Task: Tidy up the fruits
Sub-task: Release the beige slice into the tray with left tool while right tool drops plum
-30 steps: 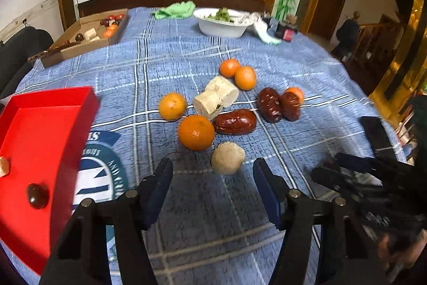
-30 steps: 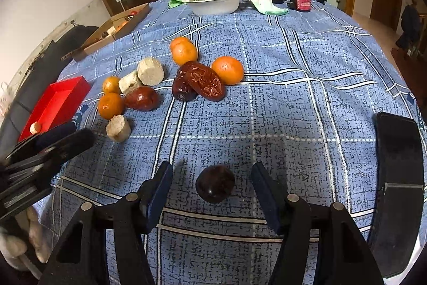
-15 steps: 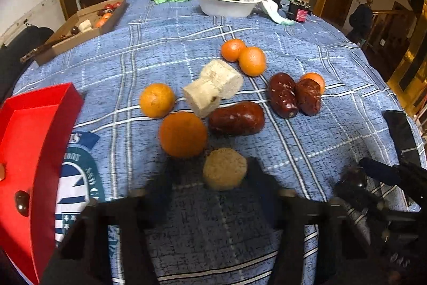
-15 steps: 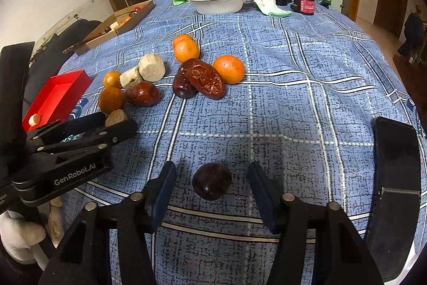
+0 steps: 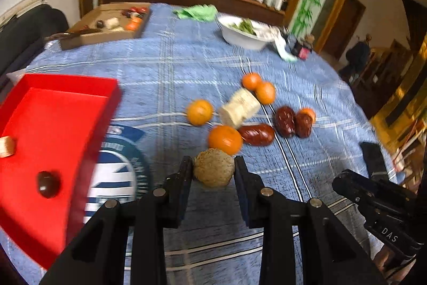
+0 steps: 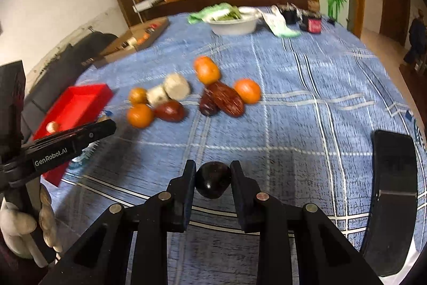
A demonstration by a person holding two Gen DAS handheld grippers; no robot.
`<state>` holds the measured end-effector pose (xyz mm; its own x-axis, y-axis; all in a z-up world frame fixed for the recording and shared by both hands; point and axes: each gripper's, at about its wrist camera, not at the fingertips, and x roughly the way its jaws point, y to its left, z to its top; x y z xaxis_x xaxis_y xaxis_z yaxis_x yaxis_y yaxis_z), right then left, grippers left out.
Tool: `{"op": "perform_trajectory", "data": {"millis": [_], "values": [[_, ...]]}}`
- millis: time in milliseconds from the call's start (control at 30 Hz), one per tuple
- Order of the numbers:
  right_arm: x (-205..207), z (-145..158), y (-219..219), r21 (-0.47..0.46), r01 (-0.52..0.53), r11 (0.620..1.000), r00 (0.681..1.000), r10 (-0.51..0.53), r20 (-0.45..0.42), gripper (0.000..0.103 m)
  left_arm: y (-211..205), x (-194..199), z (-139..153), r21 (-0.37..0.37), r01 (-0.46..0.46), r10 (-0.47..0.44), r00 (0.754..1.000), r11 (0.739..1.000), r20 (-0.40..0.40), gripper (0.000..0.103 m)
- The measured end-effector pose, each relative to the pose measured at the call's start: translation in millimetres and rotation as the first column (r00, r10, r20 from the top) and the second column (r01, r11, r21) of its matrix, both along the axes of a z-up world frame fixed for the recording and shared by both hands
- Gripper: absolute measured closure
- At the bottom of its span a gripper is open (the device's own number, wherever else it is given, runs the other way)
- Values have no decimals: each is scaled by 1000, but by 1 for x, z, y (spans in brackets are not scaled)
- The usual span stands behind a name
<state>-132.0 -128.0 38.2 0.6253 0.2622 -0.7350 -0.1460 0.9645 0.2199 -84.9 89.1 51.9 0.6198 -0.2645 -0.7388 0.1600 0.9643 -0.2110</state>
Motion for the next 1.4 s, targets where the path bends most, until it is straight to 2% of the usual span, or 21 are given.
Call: {"op": "perform_trajectory", "data": {"millis": [133, 300, 467, 667, 800, 933, 1200, 1267, 1400], "values": [[-2, 12, 10, 45, -26, 999, 999, 25, 30, 75, 32, -7, 13, -27, -61, 62, 998, 998, 34, 73], [4, 22, 36, 97, -97, 991, 995, 95, 26, 75, 80, -7, 18, -47, -165, 168, 984, 985, 54, 73], [15, 29, 88, 117, -211, 970, 977, 211, 16, 75, 143, -9, 12, -52, -310, 313, 948, 949, 52, 73], [29, 35, 169, 122, -359, 926, 933, 360, 14, 74, 195, -16, 5, -42, -420, 421, 906, 907, 50, 72], [41, 31, 217, 105, -424, 900, 905, 426, 3, 74, 213, -19, -1, -11, -458, 458, 887, 889, 54, 72], [54, 22, 255, 86, -462, 883, 885, 465, -19, 74, 223, -18, -10, -1, -475, 474, 880, 880, 37, 72], [81, 0, 292, 47, -467, 883, 881, 469, -65, 73, 233, -18, -15, -13, -481, 481, 876, 877, 23, 71], [86, -3, 295, 49, -459, 887, 885, 461, -70, 73, 233, -18, -14, -19, -481, 482, 876, 876, 26, 58], [90, -4, 297, 64, -455, 888, 886, 459, -71, 71, 235, -20, -9, -27, -485, 486, 873, 874, 38, 51]]}}
